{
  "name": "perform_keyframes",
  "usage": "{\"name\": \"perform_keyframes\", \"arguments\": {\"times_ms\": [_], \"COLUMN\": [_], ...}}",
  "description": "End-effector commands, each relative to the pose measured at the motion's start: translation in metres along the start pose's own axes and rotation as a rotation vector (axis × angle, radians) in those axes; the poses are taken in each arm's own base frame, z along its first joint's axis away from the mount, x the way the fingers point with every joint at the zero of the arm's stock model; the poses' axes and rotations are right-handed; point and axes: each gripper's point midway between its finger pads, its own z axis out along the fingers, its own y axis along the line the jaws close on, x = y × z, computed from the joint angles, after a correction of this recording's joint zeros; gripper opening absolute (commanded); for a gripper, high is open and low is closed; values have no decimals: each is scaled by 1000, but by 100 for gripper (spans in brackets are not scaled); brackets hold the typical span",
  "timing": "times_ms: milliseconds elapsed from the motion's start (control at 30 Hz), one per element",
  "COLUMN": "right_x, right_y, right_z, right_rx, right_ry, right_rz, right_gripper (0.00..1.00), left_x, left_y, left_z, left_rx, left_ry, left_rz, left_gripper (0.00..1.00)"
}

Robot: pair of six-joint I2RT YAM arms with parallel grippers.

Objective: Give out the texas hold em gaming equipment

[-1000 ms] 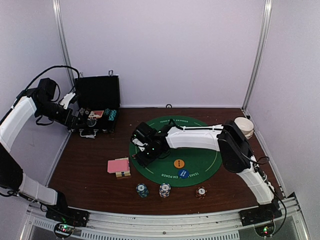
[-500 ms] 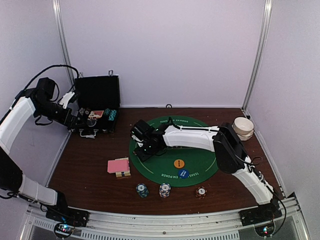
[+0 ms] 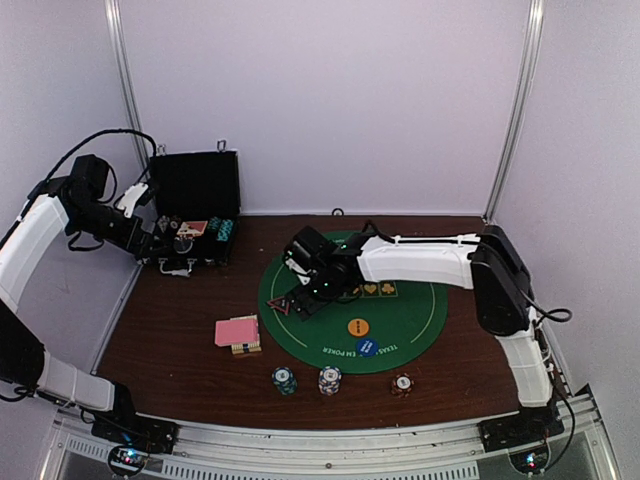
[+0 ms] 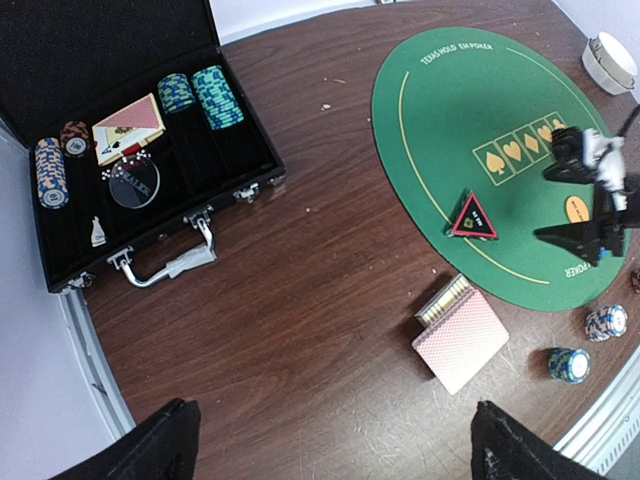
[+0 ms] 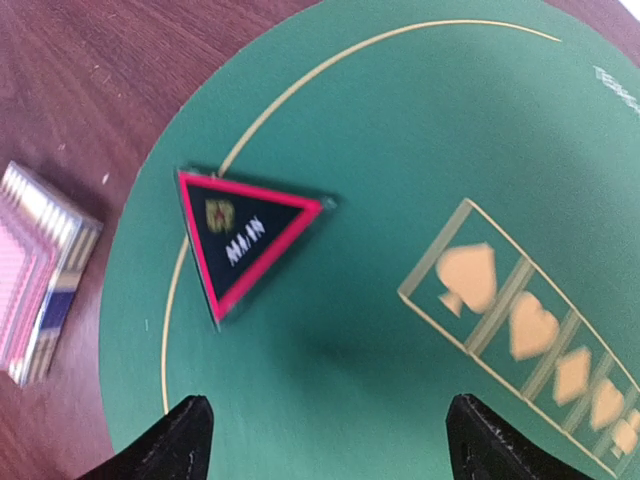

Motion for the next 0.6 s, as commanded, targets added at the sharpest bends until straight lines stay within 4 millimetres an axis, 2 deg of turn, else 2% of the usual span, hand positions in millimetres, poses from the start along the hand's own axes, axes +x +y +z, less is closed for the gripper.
{"name": "perform_keyframes", "arguments": {"times_ms": [0,167,300,433,567], "right_x": [14,69,99,119,129], "right_y": [-33,-60,-72,-77,-77], "right_z": [-30,-30,-31,-30,-26], "right_rx": [100,184,227,241,236], "right_ry": [-17,85,129,150,159], "right_rz": [74,138,185,232,272], "right_gripper": [84,85,86,85,81], "left_x": [4,2,2,0,-2], "left_y": [-2,-4,-6,-7,-7], "left_z": [-6,-7,-7,-8,-10], "left_rx": [-5,10,21,26,25], "left_ry": [4,7,4,-3,-10], "left_rz": [26,24,21,22,19], "left_gripper": [98,97,97,98,98]}}
